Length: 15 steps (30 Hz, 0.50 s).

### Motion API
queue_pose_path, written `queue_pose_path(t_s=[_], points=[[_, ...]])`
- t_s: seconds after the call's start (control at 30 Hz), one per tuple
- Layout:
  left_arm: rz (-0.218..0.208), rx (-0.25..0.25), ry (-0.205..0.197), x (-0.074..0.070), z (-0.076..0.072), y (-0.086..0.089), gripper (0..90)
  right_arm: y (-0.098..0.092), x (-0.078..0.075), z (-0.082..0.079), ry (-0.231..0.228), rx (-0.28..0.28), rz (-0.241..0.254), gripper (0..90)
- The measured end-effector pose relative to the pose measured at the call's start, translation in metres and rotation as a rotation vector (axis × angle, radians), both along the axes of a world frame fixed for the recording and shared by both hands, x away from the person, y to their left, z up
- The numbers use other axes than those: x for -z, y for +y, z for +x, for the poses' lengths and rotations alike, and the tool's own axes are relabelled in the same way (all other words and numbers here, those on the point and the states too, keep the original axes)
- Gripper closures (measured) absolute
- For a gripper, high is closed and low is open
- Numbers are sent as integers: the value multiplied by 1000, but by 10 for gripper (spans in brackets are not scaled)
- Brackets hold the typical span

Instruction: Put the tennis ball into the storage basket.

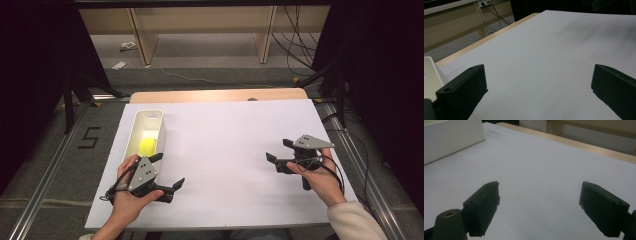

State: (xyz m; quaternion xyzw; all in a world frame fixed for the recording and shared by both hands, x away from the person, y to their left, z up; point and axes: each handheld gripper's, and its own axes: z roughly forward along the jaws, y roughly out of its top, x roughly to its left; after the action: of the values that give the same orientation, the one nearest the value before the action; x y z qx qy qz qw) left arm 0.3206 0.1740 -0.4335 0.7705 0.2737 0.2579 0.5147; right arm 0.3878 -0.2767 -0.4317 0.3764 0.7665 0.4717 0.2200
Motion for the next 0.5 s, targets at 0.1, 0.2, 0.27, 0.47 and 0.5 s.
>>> queue_pose_path(t_s=[0.1, 0.2, 0.27, 0.47, 0.5], points=[[1, 1, 1, 0, 0, 0, 0, -4, 1, -4, 3, 8, 5, 170], [1, 1, -1, 0, 0, 0, 0, -7, 2, -7, -1, 13, 6, 170], [3, 2, -1, 0, 0, 0, 0, -9, 2, -9, 2, 15, 5, 169], [0, 2, 1, 0, 0, 0, 0, -13, 2, -12, -1, 25, 4, 168], [0, 3, 2, 0, 0, 0, 0, -14, 2, -12, -1, 27, 5, 168]])
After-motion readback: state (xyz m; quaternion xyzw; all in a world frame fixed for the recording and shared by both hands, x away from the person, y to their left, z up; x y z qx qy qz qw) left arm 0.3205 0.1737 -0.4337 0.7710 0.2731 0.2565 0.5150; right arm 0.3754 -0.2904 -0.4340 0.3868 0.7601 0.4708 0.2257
